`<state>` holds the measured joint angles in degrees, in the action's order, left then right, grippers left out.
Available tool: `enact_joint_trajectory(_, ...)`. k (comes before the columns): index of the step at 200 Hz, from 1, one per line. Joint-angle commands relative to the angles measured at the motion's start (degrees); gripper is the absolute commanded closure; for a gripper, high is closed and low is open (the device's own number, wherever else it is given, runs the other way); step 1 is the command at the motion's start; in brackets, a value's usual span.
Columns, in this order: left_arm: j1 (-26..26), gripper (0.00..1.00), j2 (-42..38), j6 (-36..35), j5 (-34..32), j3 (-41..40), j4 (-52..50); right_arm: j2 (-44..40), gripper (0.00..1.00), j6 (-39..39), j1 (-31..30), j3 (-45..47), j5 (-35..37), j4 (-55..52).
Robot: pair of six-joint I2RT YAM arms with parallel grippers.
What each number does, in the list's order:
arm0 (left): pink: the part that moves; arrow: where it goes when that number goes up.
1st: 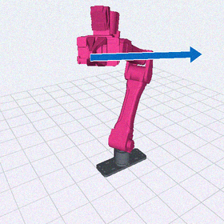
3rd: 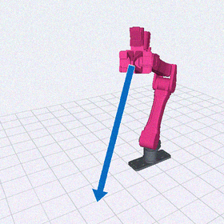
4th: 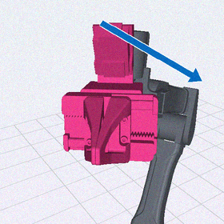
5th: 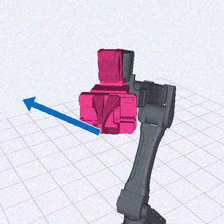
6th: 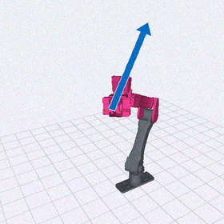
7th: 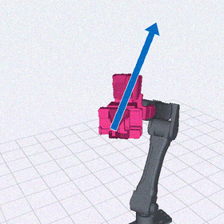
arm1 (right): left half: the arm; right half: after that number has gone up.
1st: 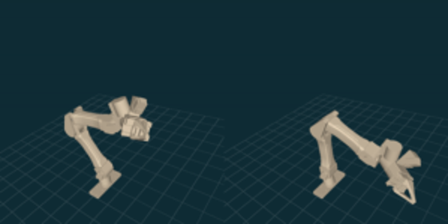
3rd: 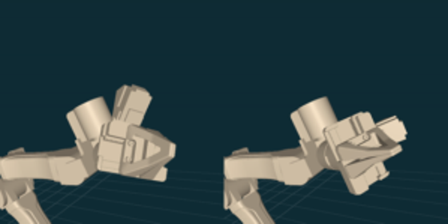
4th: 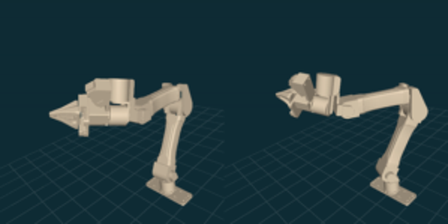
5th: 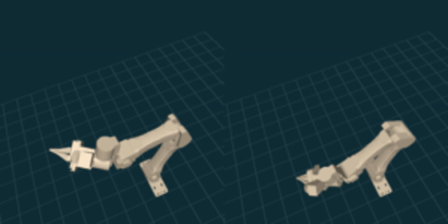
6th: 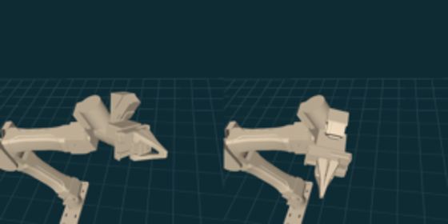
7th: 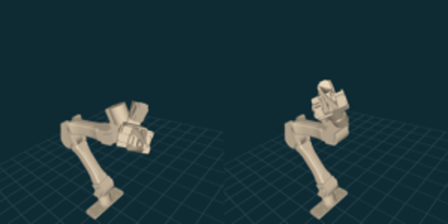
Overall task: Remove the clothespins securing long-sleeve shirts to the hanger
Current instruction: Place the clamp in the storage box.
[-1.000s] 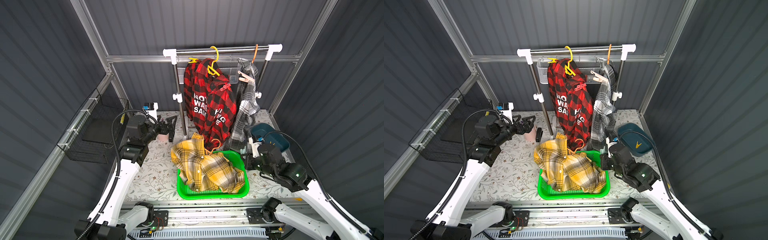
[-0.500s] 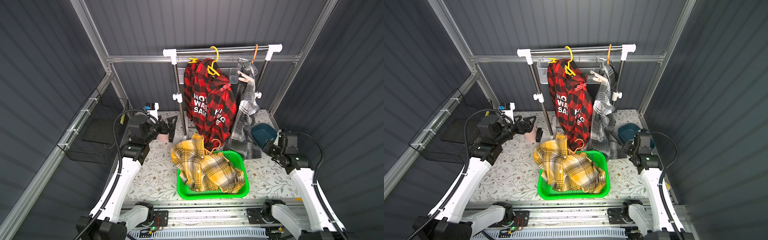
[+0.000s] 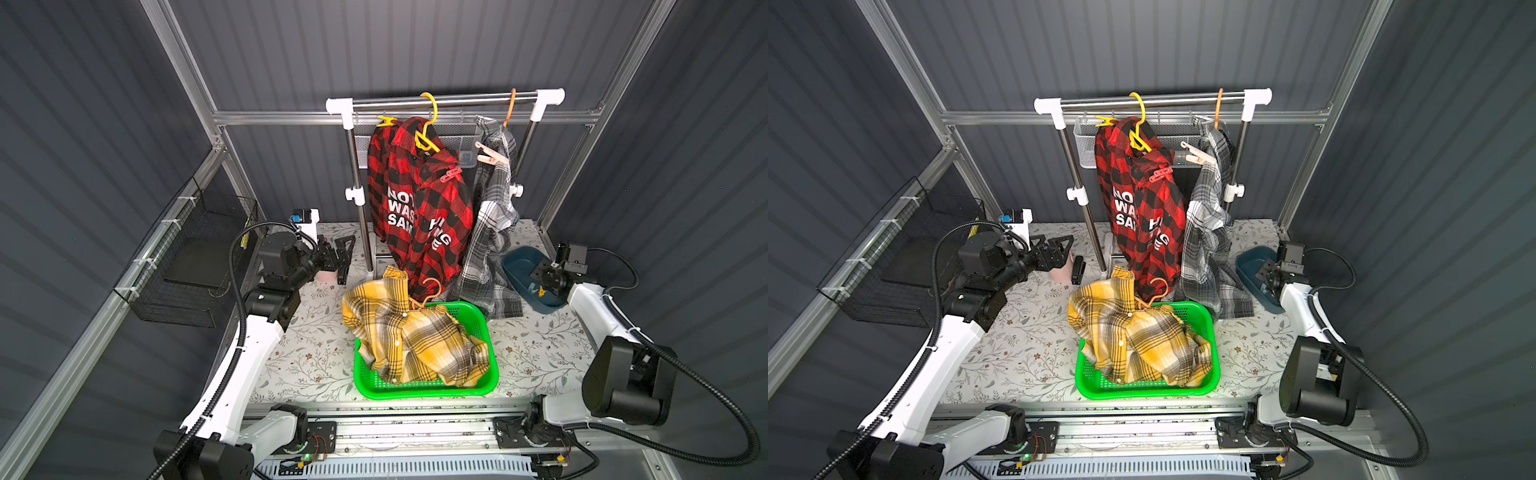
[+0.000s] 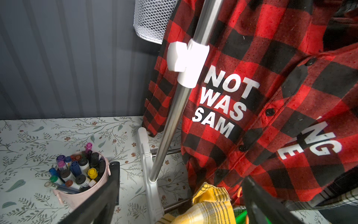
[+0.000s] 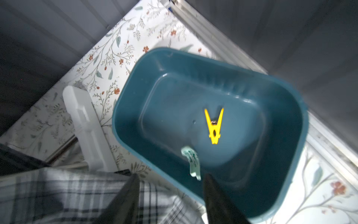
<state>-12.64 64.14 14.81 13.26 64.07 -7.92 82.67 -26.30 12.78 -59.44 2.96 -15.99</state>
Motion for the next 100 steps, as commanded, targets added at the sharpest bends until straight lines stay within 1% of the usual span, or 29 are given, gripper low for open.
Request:
enact_joint_trajectory(1,0.51,0.00,-0.34,0.35,0.34,-0.24,0.35,-2.98,0.40,-0.15,0.27,-1.26,0.32,1.89)
enact_joint_trajectory(18,0.51,0.00,0.02,0.34,0.48,-0.07,0.54,-7.76,0.39,-0.49,-0.94,0.58,-1.36,2.67)
enact_joint_trajectory(31,0.51,0.00,0.29,0.32,0.57,-0.08,0.85,-12.94,0.37,0.85,-4.56,2.78,-0.39,3.70)
enact_joint_trajectory(43,0.52,0.00,0.54,0.33,0.41,0.12,0.83,-17.51,0.36,3.07,-10.40,3.49,3.45,2.49)
enact_joint_trajectory(47,0.52,0.00,0.66,0.39,0.19,0.24,0.78,-18.11,0.35,3.48,-12.65,3.54,5.35,1.69)
enact_joint_trajectory(56,0.52,0.00,0.73,0.47,-0.14,0.26,0.54,-22.55,0.34,3.76,-17.64,3.90,9.69,0.43)
enact_joint_trajectory(79,0.54,0.00,0.77,1.40,-0.32,0.28,0.56,-29.62,0.34,-0.05,-28.19,7.68,17.05,-0.32)
enact_joint_trajectory(100,0.69,0.00,0.94,2.08,-0.60,1.18,-0.99,-32.23,0.34,-2.18,-38.27,10.59,24.39,-2.11)
